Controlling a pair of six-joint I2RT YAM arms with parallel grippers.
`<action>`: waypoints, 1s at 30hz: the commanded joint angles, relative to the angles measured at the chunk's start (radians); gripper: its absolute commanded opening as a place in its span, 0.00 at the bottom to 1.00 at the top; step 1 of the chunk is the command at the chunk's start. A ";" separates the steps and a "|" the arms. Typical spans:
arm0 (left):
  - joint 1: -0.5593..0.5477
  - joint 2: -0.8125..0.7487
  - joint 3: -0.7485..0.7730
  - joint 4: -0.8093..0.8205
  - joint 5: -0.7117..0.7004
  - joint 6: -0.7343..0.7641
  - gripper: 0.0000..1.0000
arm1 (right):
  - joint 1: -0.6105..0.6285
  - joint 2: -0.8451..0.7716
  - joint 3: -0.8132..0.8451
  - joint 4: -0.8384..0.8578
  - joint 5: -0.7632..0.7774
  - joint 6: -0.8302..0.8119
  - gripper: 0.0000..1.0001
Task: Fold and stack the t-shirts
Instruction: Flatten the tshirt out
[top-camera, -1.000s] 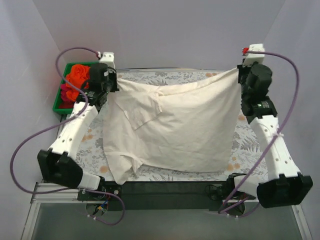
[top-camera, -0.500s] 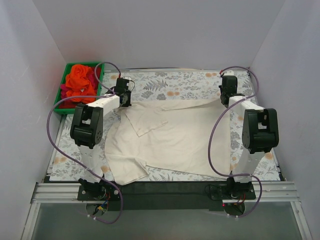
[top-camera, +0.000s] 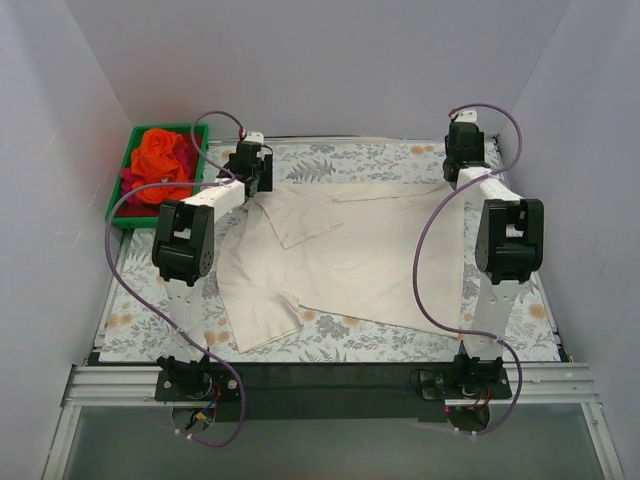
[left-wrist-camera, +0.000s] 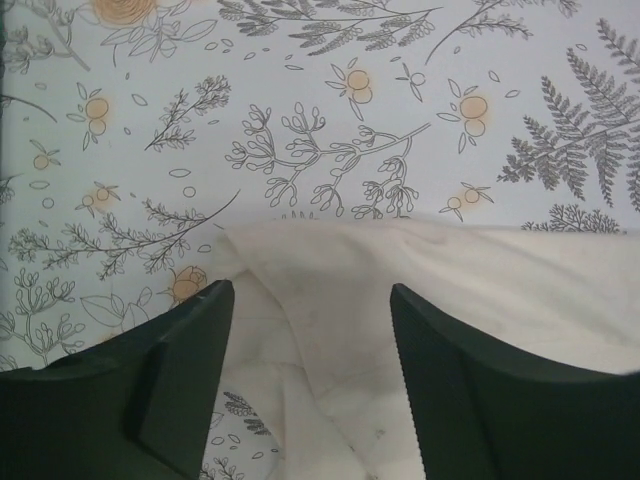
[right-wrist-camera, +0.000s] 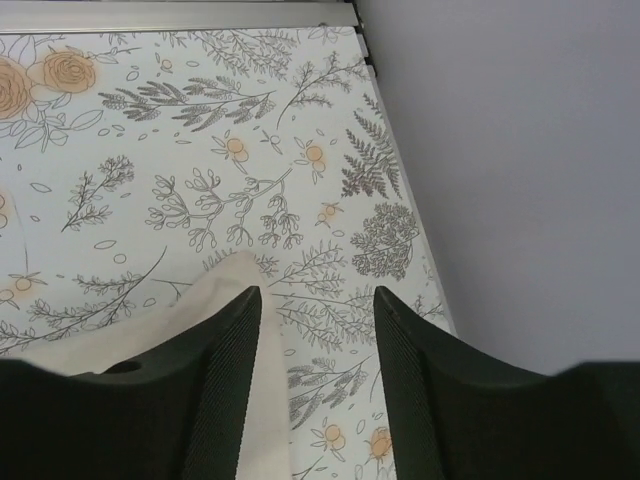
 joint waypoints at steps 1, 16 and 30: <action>0.008 -0.055 0.035 -0.009 -0.062 -0.048 0.61 | -0.006 0.002 0.089 -0.028 0.024 0.040 0.48; -0.126 -0.528 -0.440 -0.204 0.127 -0.541 0.58 | 0.227 -0.390 -0.360 -0.203 -0.493 0.367 0.50; -0.151 -0.367 -0.468 -0.115 0.179 -0.663 0.35 | 0.267 -0.589 -0.679 -0.211 -0.591 0.422 0.49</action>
